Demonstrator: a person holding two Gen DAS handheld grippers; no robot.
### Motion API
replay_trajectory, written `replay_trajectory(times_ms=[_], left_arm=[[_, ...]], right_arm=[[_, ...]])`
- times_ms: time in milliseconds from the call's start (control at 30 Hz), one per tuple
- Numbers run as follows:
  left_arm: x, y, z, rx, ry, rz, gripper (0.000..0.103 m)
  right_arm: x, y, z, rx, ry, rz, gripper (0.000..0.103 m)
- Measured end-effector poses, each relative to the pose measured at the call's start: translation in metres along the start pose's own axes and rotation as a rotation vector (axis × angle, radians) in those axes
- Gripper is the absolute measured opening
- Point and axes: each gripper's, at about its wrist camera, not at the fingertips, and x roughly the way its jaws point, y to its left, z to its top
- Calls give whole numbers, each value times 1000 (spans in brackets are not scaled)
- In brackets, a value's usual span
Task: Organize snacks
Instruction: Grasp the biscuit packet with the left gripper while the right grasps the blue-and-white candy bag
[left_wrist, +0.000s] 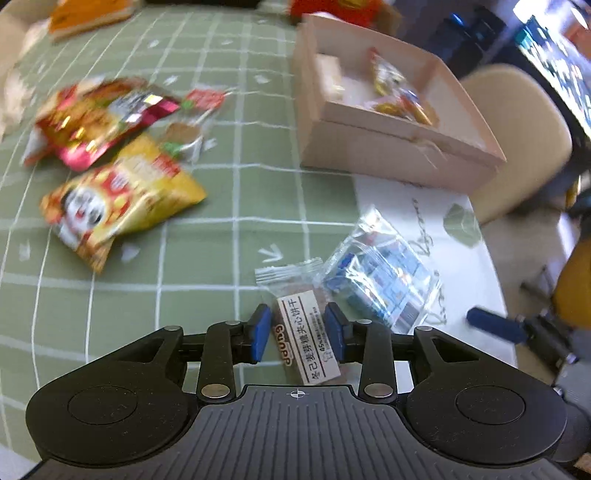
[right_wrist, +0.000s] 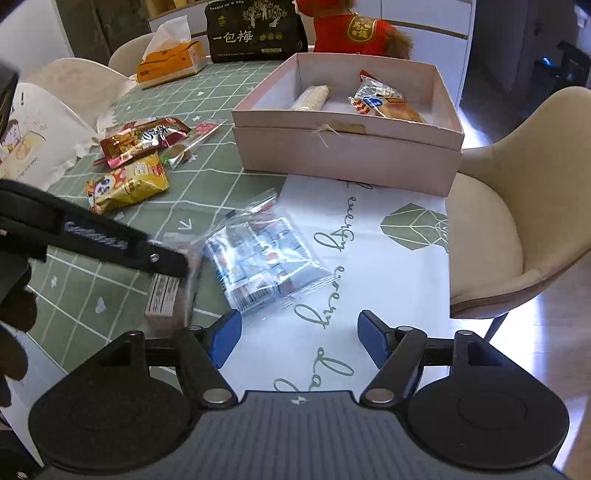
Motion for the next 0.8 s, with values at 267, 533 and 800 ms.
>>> replay_trajectory(times_ms=[267, 533, 800], left_arm=[[-2, -16, -13, 169, -12, 53, 47], [-12, 8, -21, 130, -7, 67, 46], [-17, 21, -25, 102, 0, 32, 45]], right_arm=[[2, -8, 3, 25, -13, -12, 71], [15, 6, 26, -37, -43, 43, 74], [43, 21, 42, -66, -20, 38, 82]])
